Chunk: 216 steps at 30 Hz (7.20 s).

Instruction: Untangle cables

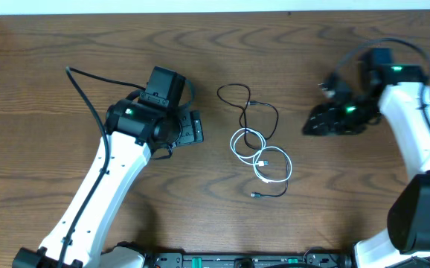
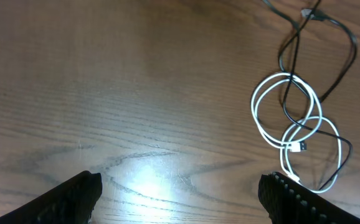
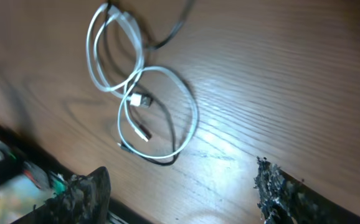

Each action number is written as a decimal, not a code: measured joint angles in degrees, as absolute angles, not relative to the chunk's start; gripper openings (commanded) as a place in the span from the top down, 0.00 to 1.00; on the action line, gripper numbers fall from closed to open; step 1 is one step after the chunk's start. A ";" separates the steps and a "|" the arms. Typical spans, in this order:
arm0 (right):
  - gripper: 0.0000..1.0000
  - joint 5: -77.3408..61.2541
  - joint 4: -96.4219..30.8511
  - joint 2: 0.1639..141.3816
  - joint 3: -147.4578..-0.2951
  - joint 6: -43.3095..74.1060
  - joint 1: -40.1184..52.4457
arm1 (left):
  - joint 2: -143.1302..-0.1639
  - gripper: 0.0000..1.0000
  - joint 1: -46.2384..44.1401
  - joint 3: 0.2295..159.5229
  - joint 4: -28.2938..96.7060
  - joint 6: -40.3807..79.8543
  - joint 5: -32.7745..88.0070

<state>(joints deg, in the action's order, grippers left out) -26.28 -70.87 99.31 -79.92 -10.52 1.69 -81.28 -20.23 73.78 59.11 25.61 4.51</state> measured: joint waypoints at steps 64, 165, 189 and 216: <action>0.99 -56.27 -17.04 70.32 -79.88 -1.39 4.51 | -83.07 0.15 -20.25 71.70 59.75 27.22 4.51; 0.99 35.24 -21.63 86.46 -80.55 2.76 -27.14 | -83.07 0.14 -20.25 71.59 59.77 27.22 4.51; 0.36 -25.89 -42.00 87.70 -80.55 5.45 -25.63 | -83.07 0.14 -20.25 71.59 59.72 27.22 4.49; 0.50 -31.42 -46.98 115.68 -80.03 -8.97 11.09 | -83.07 0.14 -20.25 71.59 59.75 27.22 4.51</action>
<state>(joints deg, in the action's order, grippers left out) -31.42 -46.98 115.68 -80.03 -8.97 11.09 -83.07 -20.25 71.59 59.75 27.22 4.51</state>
